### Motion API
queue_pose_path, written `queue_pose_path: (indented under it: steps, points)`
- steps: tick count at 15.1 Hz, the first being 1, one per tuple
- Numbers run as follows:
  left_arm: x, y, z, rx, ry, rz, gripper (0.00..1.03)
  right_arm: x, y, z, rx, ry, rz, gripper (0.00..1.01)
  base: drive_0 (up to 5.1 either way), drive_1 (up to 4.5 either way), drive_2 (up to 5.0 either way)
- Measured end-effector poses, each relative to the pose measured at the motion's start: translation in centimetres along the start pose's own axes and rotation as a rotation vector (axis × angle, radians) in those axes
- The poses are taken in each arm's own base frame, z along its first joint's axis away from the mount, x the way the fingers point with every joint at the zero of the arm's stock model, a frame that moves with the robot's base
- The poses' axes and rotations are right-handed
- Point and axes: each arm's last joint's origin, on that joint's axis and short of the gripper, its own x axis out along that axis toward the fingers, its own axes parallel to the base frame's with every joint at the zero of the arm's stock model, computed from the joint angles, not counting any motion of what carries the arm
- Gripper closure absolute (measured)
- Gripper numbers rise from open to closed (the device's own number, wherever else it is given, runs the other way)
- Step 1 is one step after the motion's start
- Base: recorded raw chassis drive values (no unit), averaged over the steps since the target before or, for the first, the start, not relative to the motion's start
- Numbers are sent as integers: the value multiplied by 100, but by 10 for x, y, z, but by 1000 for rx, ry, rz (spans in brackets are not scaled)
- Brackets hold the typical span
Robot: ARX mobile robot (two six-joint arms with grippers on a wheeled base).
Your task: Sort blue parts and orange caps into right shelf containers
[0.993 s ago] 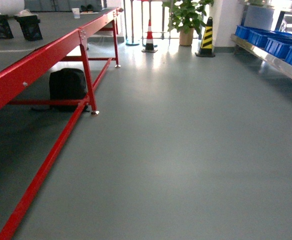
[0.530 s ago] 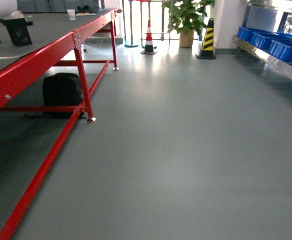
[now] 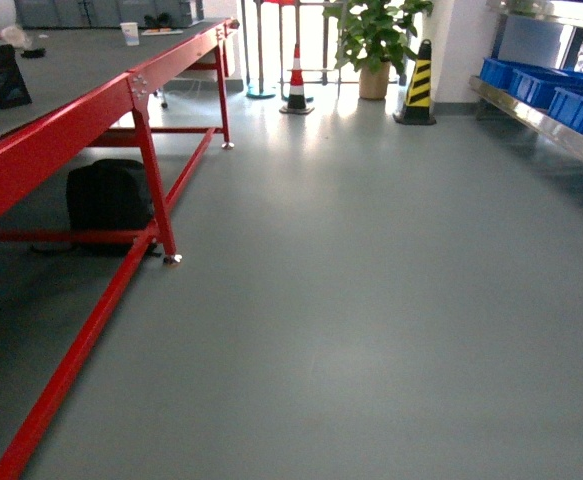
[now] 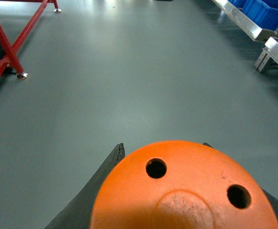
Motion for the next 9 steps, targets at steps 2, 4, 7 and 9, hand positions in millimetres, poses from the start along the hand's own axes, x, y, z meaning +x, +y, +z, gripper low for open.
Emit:
queue_pose_path:
  steps: [2,4,7,9]
  points:
    - [0,0,-1,2,5,0,58,0,0,-1,-2,4,-1,59,8,431,-415]
    - [0,0,0,2,3,-2,58,0,0,0,0,1,-1,59,1,424,-422]
    - [0,0,0,2,3,1,58,0,0,0,0,1,0,59,-9,416,-434]
    - [0,0,0,1,2,-1,58,0,0,0,0,0,0,59,0,426,-425]
